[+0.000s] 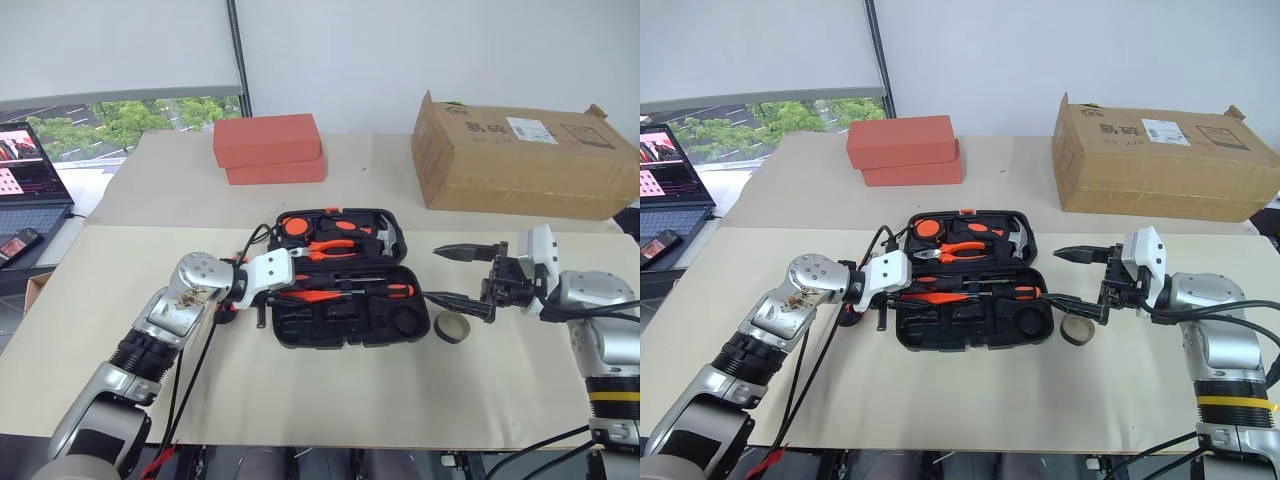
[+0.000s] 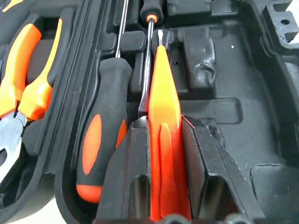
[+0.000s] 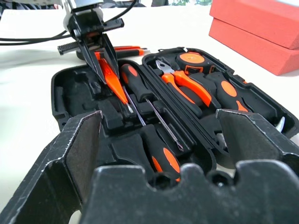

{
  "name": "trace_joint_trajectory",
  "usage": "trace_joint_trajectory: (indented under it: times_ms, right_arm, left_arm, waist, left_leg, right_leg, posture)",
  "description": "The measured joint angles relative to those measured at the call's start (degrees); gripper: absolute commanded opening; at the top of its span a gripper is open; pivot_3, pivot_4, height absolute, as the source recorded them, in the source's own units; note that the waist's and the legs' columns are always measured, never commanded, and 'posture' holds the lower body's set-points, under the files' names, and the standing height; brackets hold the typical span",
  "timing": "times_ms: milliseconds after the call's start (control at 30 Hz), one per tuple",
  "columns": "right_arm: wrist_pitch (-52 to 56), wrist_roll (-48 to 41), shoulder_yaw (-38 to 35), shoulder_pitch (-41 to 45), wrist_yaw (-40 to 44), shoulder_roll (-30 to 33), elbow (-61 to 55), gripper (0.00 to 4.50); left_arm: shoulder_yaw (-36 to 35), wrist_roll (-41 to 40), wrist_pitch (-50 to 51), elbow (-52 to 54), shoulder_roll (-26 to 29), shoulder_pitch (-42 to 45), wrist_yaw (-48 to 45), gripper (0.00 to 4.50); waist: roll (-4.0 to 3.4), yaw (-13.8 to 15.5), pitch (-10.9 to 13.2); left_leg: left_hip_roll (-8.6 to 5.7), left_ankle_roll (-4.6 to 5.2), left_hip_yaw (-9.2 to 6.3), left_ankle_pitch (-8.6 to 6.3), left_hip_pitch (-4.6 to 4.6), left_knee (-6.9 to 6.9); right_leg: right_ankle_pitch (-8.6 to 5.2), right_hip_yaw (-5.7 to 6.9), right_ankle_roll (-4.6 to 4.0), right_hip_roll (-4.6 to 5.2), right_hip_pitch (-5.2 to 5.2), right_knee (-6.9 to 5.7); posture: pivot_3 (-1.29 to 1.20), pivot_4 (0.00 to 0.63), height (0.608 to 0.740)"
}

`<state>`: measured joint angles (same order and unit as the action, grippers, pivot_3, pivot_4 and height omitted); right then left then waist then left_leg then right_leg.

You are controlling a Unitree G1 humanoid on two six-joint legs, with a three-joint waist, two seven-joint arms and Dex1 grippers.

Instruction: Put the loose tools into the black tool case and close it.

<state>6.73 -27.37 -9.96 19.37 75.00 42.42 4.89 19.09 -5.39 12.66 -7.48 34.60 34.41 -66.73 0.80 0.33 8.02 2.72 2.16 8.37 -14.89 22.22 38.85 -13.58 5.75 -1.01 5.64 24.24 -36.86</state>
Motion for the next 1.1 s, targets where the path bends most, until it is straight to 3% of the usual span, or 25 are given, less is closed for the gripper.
trace_joint_trajectory:
  times_ms: [900,967,1000,1100]
  right_arm:
    - [-0.09,-0.82,0.01,0.07,-0.11,-0.02,-0.25,4.50]
    - [-0.10,-0.85,0.00,0.06,-0.13,-0.02,-0.35,4.50]
    - [-0.10,-0.86,0.00,0.05,-0.14,-0.04,-0.36,4.50]
    - [-0.11,-0.89,0.00,0.05,-0.15,-0.16,-0.37,4.50]
  left_arm:
    - [1.07,1.31,-1.27,-2.34,-1.83,0.94,-1.51,0.48]
    - [1.03,1.29,-1.25,-2.39,-1.99,0.94,-1.51,1.48]
    - [1.00,1.29,-1.26,-2.48,-2.20,0.94,-1.47,1.65]
    - [0.82,1.49,-2.27,-3.03,-2.47,1.06,-0.52,2.75]
  waist:
    - [0.00,0.18,0.00]
    - [0.00,0.19,0.00]
    - [0.00,0.20,0.00]
    - [0.00,0.16,0.00]
  left_leg:
    - [0.00,0.01,0.00,0.00,-0.07,0.03]
    - [0.00,0.01,0.00,0.00,-0.07,0.04]
    - [0.00,0.01,0.00,0.00,-0.07,0.04]
    - [0.00,0.01,0.00,0.00,-0.07,0.04]
  right_leg:
    - [0.00,-0.02,0.00,-0.01,-0.06,-0.04]
    - [0.00,-0.02,0.00,-0.01,-0.06,-0.04]
    - [0.00,-0.02,0.00,-0.01,-0.06,-0.04]
    - [0.00,-0.02,0.00,-0.01,-0.06,-0.04]
  posture:
    - [0.00,0.150,0.712]
    - [0.00,0.150,0.712]
    - [0.00,0.150,0.712]
    - [0.00,0.150,0.712]
